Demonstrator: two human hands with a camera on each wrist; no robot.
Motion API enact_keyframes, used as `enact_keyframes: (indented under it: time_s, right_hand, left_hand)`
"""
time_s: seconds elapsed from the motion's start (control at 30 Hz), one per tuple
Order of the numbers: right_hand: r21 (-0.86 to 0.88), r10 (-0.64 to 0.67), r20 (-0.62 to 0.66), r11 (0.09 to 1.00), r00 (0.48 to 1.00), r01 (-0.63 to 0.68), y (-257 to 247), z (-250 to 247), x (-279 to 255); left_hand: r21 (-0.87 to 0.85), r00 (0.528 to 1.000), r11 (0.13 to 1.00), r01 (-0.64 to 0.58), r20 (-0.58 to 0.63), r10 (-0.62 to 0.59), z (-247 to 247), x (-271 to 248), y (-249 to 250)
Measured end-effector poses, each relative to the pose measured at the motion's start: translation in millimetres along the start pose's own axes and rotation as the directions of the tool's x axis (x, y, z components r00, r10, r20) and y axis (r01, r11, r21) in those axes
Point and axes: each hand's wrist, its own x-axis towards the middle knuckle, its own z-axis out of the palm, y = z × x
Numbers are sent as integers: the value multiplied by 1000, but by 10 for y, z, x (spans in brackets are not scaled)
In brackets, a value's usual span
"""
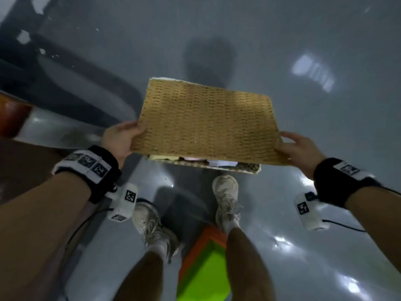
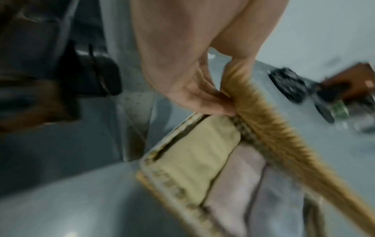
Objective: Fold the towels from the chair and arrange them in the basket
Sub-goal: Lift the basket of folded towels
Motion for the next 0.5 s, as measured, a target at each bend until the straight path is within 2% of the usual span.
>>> enact_keyframes:
  time_s: [0.03,0.1,0.23,0.3,0.37,0.43,0.5]
  right_hand:
    - [-157,-18,-18,988,1000,15,136,104,26]
    - [-397,-57,-27,917,998,42,396,353,111]
    - [-501,-145,-129,864,981,62,784,679,269]
    - [-613,-238,-182,786,954,79,891,776,384]
    - [-711,-278,-203,701,939,54,941,818,419]
    - [-757,-266,-182,653,947,38,936,796,427]
    - [-782,-167,-159,623,973,-20,797,747,397]
  left_hand:
    - [127,997,991,-49,-57,57,-34,21,-186]
    - [349,982,929,-122,-97,165,-44,118,-502]
    - [463,968,876,-131,-133,215,39,356,-842]
    - [519,946,843,-141,-181,270,97,454,-993]
    - [584,919,798,-150,-217,331,161,486,-1082]
    - [640,909,755,-140,-219,354,186,490,-1087]
    - [664,927,742,-96,-212,309,162,417,-986]
